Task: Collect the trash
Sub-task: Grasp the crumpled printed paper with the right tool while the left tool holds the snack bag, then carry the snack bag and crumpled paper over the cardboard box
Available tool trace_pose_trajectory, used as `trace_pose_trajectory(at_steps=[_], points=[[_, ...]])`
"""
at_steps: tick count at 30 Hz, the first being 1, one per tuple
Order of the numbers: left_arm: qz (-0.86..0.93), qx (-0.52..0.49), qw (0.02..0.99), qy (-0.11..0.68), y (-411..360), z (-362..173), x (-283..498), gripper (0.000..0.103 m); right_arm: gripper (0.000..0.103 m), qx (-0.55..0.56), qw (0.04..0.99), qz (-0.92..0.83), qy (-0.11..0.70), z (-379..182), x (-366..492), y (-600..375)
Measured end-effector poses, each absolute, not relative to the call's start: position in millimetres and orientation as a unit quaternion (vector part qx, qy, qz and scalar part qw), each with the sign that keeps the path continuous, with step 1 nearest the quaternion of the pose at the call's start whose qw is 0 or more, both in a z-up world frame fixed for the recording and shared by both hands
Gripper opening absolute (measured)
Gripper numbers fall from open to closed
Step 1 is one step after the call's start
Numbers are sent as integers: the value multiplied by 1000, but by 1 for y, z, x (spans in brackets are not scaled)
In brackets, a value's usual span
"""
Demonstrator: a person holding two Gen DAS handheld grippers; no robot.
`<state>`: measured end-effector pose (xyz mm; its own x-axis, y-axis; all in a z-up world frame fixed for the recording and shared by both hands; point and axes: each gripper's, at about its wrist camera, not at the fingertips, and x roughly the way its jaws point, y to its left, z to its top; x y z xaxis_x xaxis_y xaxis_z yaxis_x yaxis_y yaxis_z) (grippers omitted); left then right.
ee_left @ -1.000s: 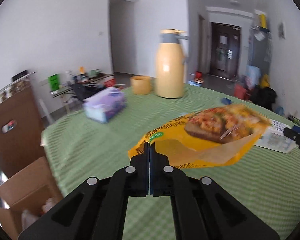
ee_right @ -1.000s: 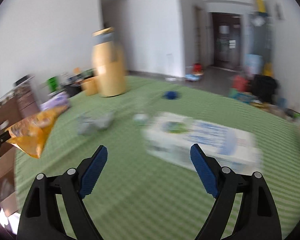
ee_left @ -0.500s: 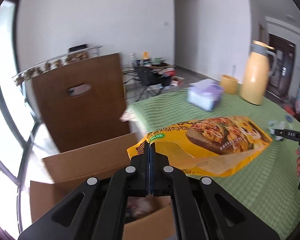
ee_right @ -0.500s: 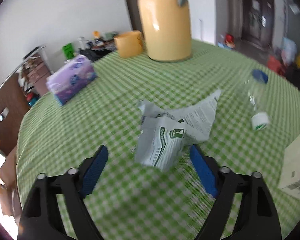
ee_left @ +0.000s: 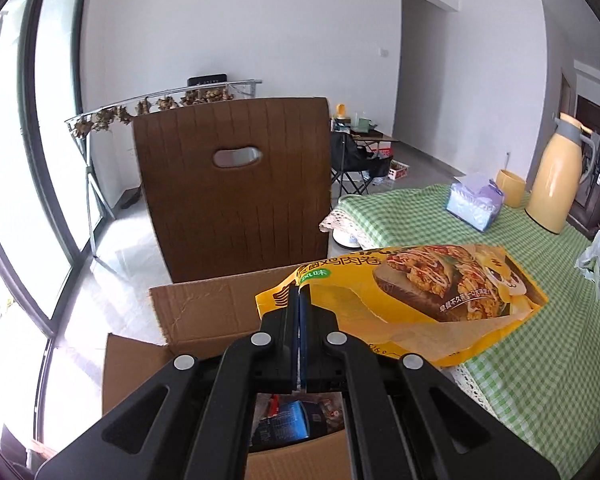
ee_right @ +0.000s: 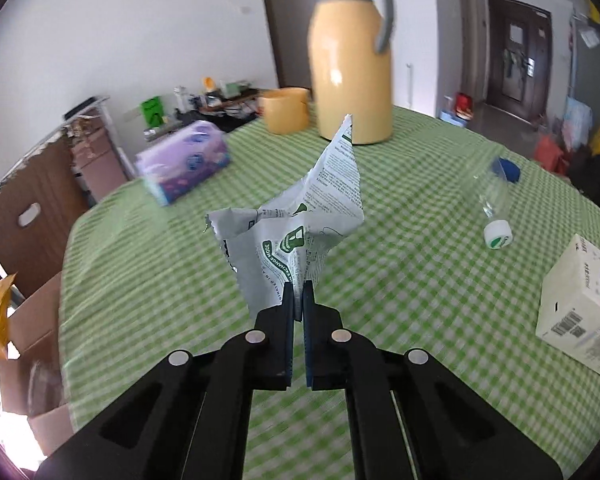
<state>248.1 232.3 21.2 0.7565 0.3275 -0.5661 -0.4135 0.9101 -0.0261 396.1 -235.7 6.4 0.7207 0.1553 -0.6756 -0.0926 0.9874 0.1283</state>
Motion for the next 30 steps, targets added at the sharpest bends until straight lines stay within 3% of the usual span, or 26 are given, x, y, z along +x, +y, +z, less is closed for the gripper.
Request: trace_pose_trajectory(at_steps=[12, 30], points=[[246, -118, 906, 323, 293, -10, 201, 0, 4, -30, 905, 227, 357, 28, 338, -98], [244, -126, 884, 377, 358, -61, 191, 0, 5, -138, 826, 372, 401, -18, 325, 98]])
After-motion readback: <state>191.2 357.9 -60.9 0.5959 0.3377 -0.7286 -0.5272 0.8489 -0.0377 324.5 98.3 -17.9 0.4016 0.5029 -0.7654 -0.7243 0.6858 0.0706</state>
